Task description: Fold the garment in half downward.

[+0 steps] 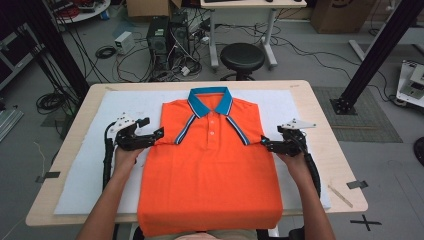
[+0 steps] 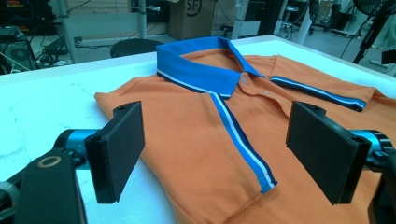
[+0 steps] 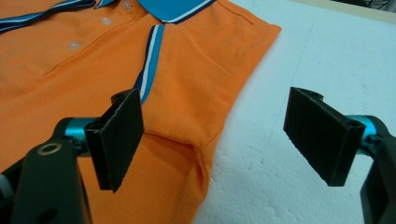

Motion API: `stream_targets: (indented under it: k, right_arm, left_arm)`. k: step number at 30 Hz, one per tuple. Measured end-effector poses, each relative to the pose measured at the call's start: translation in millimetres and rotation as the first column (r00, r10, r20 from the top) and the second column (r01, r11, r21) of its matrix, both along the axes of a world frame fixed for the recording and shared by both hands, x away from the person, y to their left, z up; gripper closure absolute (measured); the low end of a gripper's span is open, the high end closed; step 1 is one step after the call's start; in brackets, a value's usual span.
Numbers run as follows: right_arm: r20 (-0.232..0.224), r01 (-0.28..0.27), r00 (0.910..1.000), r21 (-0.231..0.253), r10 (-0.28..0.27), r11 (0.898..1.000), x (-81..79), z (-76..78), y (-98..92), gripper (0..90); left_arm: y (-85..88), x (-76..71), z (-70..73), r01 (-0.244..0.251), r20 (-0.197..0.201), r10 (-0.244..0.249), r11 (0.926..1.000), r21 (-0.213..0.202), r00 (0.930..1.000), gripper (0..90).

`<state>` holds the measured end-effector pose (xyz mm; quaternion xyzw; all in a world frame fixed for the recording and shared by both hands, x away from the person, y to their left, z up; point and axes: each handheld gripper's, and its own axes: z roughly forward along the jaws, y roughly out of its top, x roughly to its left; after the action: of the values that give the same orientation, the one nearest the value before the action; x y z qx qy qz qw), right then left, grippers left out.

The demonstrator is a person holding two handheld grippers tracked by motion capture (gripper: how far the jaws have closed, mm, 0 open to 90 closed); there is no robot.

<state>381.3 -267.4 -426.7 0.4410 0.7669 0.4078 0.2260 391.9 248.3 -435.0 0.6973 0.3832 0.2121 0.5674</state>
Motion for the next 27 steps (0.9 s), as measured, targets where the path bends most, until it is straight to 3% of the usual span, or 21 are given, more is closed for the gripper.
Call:
stream_targets:
  k: [7,14,17,21,24,27]
  right_arm:
    - [-0.005,0.014,0.9999,0.0,-0.014,1.0,-2.8,-0.2,0.0,20.4]
    - [-0.02,0.018,0.9996,-0.009,-0.018,1.0,-11.6,-4.1,-2.9,20.5]
    - [-0.021,0.016,0.9996,-0.013,-0.016,1.0,-15.4,-5.3,-3.0,20.9]
    - [-0.045,-0.019,0.9989,-0.026,0.017,0.999,-27.6,-8.7,-0.4,34.6]
    - [-0.054,-0.022,0.9983,-0.052,0.019,0.998,-33.0,-10.9,1.1,38.3]
    - [-0.075,-0.024,0.997,-0.074,0.018,0.997,-40.6,-13.2,1.3,45.6]
  left_arm:
    - [7.7,-7.3,-3.9,-0.025,-0.051,0.025,0.9997,0.002,0.9984,19.7]
    - [14.6,-19.1,-4.2,-0.062,-0.127,0.068,0.9969,0.049,0.9896,19.7]
    - [15.8,-31.6,-7.2,-0.063,-0.155,0.075,0.9946,0.082,0.985,20.2]
    - [16.5,-46.9,-12.2,-0.056,-0.196,0.077,0.9924,0.109,0.9775,25.8]
    - [17.4,-55.5,-14.4,-0.039,-0.225,0.069,0.9898,0.137,0.972,28.8]
    - [18.8,-62.2,-16.4,-0.041,-0.243,0.073,0.9896,0.138,0.9673,31.2]
